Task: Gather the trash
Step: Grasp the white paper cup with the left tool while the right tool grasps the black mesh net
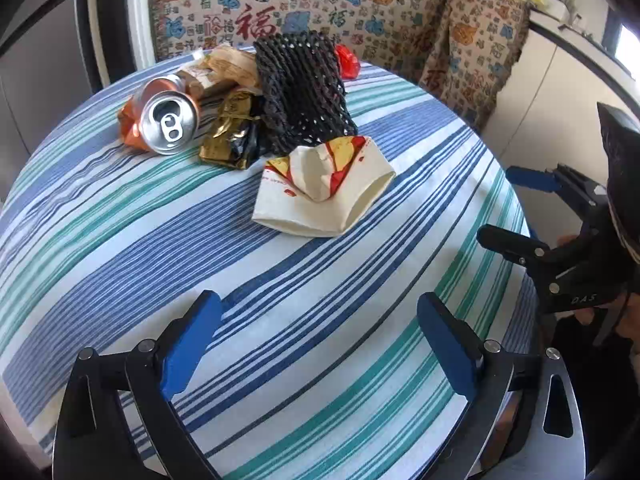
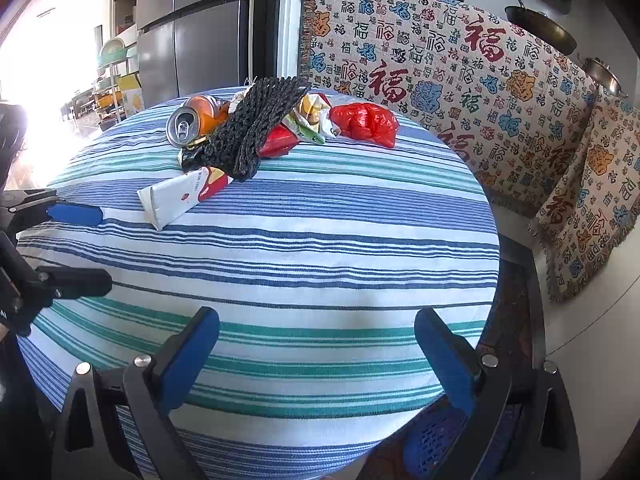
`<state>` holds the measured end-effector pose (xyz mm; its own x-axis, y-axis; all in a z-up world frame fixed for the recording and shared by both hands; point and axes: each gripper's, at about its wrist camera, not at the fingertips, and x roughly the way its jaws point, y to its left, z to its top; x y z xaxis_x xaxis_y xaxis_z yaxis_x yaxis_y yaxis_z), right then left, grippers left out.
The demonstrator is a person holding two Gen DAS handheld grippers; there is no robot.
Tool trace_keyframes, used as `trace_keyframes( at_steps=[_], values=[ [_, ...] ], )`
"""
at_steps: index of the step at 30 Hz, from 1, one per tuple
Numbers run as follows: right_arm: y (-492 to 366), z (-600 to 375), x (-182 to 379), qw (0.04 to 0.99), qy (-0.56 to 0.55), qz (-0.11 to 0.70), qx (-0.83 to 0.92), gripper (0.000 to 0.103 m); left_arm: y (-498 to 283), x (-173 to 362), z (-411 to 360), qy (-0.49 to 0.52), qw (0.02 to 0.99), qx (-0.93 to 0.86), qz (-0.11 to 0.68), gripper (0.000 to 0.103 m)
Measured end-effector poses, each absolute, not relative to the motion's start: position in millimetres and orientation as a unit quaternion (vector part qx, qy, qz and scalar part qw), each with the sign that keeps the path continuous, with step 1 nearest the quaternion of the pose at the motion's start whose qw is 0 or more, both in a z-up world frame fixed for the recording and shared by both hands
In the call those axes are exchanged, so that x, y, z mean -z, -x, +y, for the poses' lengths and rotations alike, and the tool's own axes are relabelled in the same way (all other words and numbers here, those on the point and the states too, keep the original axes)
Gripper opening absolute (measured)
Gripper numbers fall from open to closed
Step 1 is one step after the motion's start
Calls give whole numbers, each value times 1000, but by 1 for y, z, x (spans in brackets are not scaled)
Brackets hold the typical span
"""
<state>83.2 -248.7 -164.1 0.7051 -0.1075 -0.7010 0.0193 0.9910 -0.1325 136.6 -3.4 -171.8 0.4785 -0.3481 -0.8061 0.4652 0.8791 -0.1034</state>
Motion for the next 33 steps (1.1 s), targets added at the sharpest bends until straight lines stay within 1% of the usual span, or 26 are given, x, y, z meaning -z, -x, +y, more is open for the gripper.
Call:
trace_keyframes(
  at_steps=[1,7,10,11,12,14,15,16,26,29,33],
  values=[
    [-85,-249,164,921,54,384,35,100,-141,174,-6,-68,856,238,453,102],
    [-92,-260,171,916,39,397,46,100,-178,178,-30,-107,861,203,455,103],
    [-94,-263,173,915,33,399,44,100,-193,178,-33,-95,864,194,454,102],
    [-94,-264,173,915,29,400,43,100,-196,177,-33,-88,867,193,451,100],
    [-94,-264,173,915,26,401,43,100,-197,177,-30,-82,871,192,446,97],
    [-93,-265,174,915,23,400,42,100,-193,174,-24,-85,879,189,429,64],
    [-93,-265,174,915,21,400,40,100,-192,173,-20,-85,881,191,424,56],
    [-93,-266,174,915,19,400,39,100,-191,172,-16,-78,881,195,424,51],
    [-106,-259,173,910,9,413,30,101,-176,160,65,-17,900,121,419,50],
    [-120,-250,173,907,14,421,20,101,-184,163,84,7,901,93,424,50],
    [-144,-236,173,903,21,430,2,101,-191,173,93,7,902,65,427,51]
  ],
)
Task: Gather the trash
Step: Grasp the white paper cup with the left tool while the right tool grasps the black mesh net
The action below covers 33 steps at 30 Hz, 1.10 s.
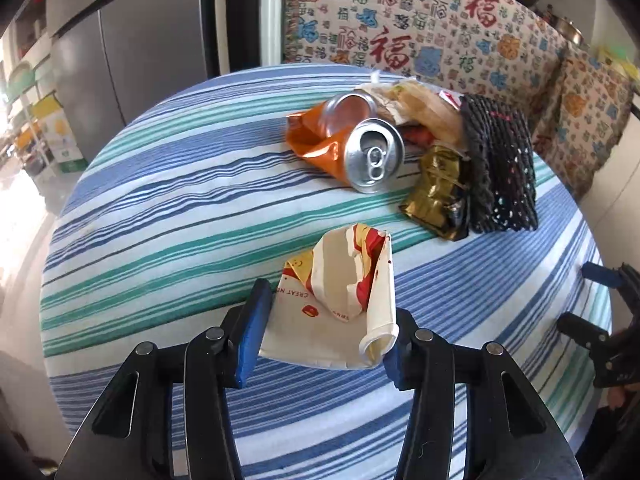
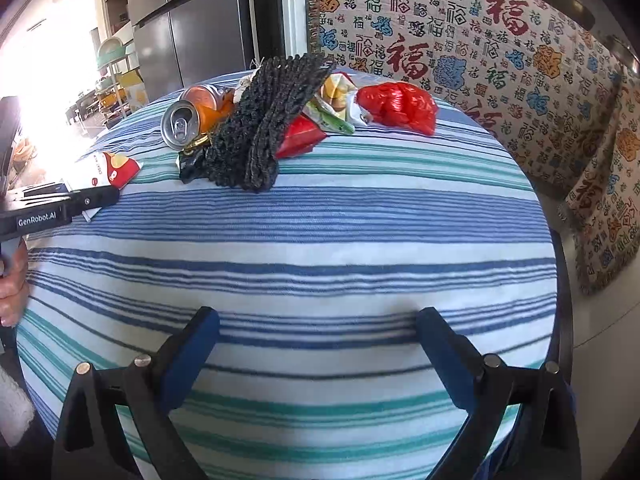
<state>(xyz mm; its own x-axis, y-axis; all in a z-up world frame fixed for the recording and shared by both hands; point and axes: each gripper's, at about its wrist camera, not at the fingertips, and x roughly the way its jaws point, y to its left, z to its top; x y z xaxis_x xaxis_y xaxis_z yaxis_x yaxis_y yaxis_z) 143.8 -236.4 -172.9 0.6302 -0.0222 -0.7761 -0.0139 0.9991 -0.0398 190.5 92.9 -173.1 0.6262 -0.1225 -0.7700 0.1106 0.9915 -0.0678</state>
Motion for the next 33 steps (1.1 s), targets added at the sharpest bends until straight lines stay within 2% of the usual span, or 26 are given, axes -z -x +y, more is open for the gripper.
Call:
trace_keyframes(
  at_steps=[3,5,6,7,9,11,13,18,20,24,26,27,28,30,31,33],
  values=[
    [-166,-231,171,897,23,440,-3,100,-192,174,95,3,902,61,428,52],
    [-179,-226,168,896,17,444,-10,90,-193,175,94,-3,902,57,428,54],
    [-186,-224,165,897,8,443,-17,79,-193,175,94,-6,902,56,429,54],
    [-195,-223,161,898,-6,440,-22,72,-194,175,93,-8,902,55,429,54],
    [-208,-223,156,903,-36,427,-20,72,-193,175,93,-10,902,54,429,54],
    [-219,-224,155,905,-68,419,-19,63,-192,175,93,-10,902,54,429,54],
    [-226,-226,160,901,-94,424,-19,12,-192,175,94,-8,902,56,429,54],
    [-196,-226,151,898,-84,428,-50,9,-193,174,96,5,902,61,428,54],
    [-181,-227,144,884,-60,457,-81,9,-193,174,97,7,902,62,427,54],
    [-157,-242,138,861,12,504,-61,12,-192,175,95,-3,902,57,428,55],
    [-153,-255,138,871,27,491,-26,47,-192,176,92,-11,901,55,429,57],
    [-151,-262,139,877,14,479,-15,83,-192,176,92,-14,901,57,430,58],
    [-149,-269,140,884,-10,467,-7,98,-192,176,91,-15,901,59,430,62],
    [-150,-280,144,890,-56,453,4,99,-191,177,90,-17,899,65,433,73],
    [-150,-282,147,890,-73,451,7,99,-191,178,88,-21,897,64,437,84],
    [-150,-280,152,891,-102,443,6,102,-192,180,86,-28,895,60,441,89]
  ],
)
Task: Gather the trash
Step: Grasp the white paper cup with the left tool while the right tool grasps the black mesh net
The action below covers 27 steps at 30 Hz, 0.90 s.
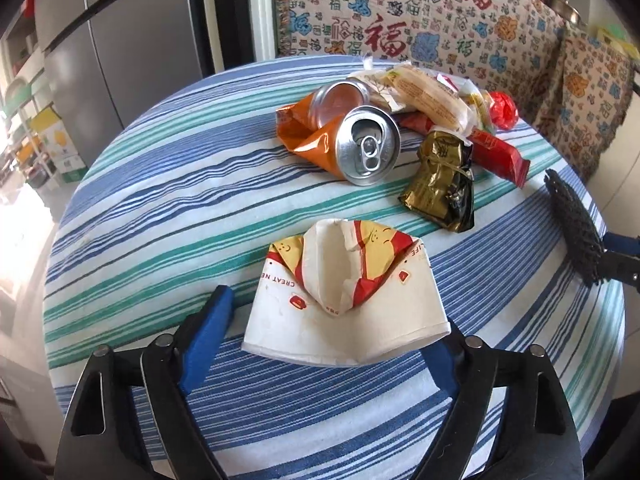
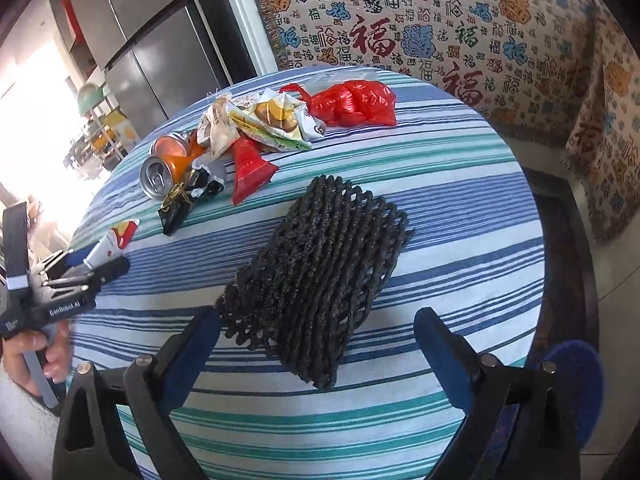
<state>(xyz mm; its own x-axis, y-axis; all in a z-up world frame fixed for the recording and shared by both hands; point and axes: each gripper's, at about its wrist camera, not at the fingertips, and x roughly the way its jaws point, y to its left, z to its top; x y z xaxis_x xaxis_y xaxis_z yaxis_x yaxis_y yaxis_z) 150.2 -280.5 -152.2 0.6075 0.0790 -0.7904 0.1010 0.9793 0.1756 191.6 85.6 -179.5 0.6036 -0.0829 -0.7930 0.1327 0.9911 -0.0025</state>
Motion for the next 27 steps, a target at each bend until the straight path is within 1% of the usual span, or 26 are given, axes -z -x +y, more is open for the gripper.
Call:
trace_keyframes(
  at_steps=[2,6,11,12,14,15,16,17,18,19,20,21,22,23,27],
  values=[
    [-153,-278,156,893,-117,434,16,103,-192,181,86,-29,894,55,445,95],
    [-166,-270,162,891,-125,432,53,103,-196,182,87,-26,889,41,455,103],
    [-184,-252,170,885,-37,449,116,103,-197,183,90,-29,887,48,458,103],
    [-182,-250,170,889,-34,441,118,103,-197,183,92,-29,887,49,459,103],
    [-179,-252,170,892,-36,434,120,97,-196,182,94,-29,887,51,458,103],
    [-175,-253,168,894,-37,428,124,86,-196,182,95,-28,888,52,457,103],
    [-172,-255,166,897,-37,422,127,68,-196,182,95,-27,888,53,455,101],
    [-170,-257,165,899,-37,417,128,57,-195,181,95,-26,891,56,451,96],
    [-167,-260,163,901,-38,413,130,34,-192,179,95,-26,895,58,442,89],
    [-165,-264,162,901,-41,411,135,21,-190,178,95,-26,897,64,437,79],
    [-161,-266,162,901,-48,410,132,21,-189,177,95,-26,898,70,433,66],
    [-158,-268,162,903,-57,408,124,19,-188,175,93,-27,900,75,429,58],
    [-157,-270,162,904,-63,407,119,19,-187,174,93,-25,901,80,426,51],
    [-155,-272,162,904,-65,407,115,19,-186,173,93,-19,901,86,424,50],
    [-143,-274,160,904,-75,411,92,18,-183,168,94,-2,908,91,409,49]
  ],
)
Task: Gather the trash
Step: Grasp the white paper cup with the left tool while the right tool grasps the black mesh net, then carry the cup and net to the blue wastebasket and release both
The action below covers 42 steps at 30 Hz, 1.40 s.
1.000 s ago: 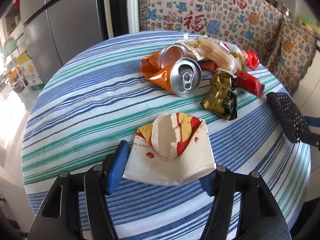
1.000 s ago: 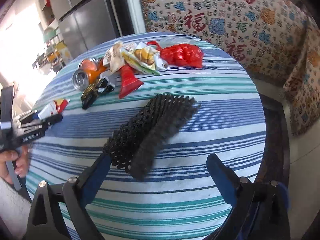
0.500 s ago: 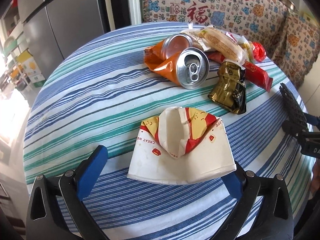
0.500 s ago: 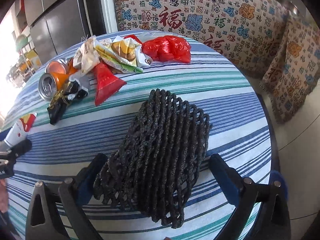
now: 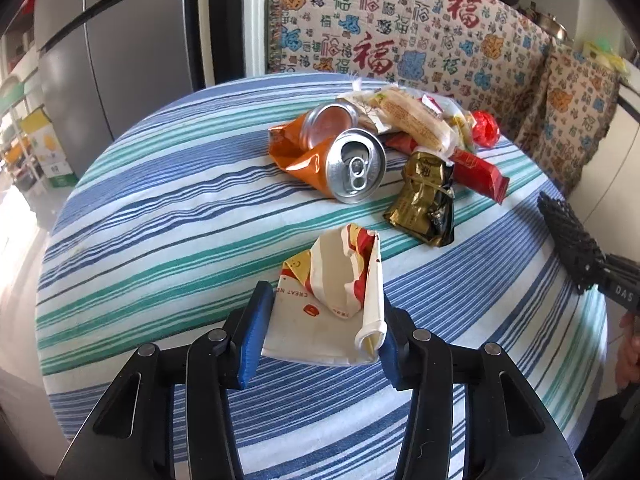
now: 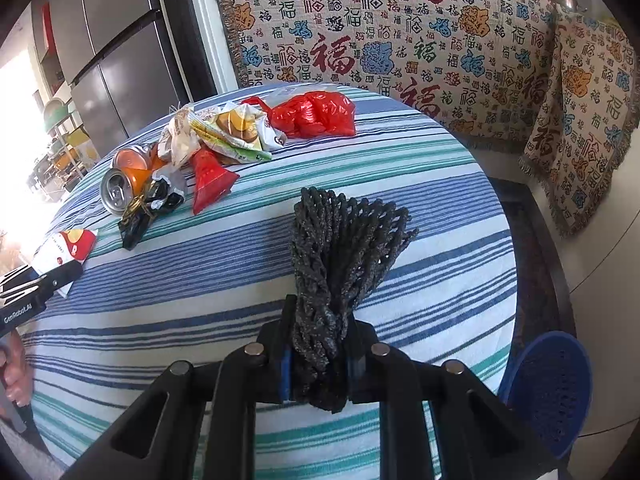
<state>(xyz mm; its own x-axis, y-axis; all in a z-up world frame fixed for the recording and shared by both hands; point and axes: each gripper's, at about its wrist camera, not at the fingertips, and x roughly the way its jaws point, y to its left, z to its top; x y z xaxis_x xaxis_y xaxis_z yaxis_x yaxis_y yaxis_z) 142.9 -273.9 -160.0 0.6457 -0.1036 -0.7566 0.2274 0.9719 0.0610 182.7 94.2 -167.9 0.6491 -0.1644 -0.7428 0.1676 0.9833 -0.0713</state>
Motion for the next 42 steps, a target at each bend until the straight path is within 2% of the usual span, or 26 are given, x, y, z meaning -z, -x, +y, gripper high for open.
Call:
trace_keyframes(
  at_steps=[27,35,42],
  values=[
    [-51,-314,107,917,-60,383,97,18,-142,124,-31,-1,889,244,387,49],
    [1,-389,90,912,-69,369,167,18,-132,94,-119,-5,867,326,376,49],
    [54,-461,99,902,-92,356,227,18,-127,90,-218,-8,841,386,378,49]
  ],
)
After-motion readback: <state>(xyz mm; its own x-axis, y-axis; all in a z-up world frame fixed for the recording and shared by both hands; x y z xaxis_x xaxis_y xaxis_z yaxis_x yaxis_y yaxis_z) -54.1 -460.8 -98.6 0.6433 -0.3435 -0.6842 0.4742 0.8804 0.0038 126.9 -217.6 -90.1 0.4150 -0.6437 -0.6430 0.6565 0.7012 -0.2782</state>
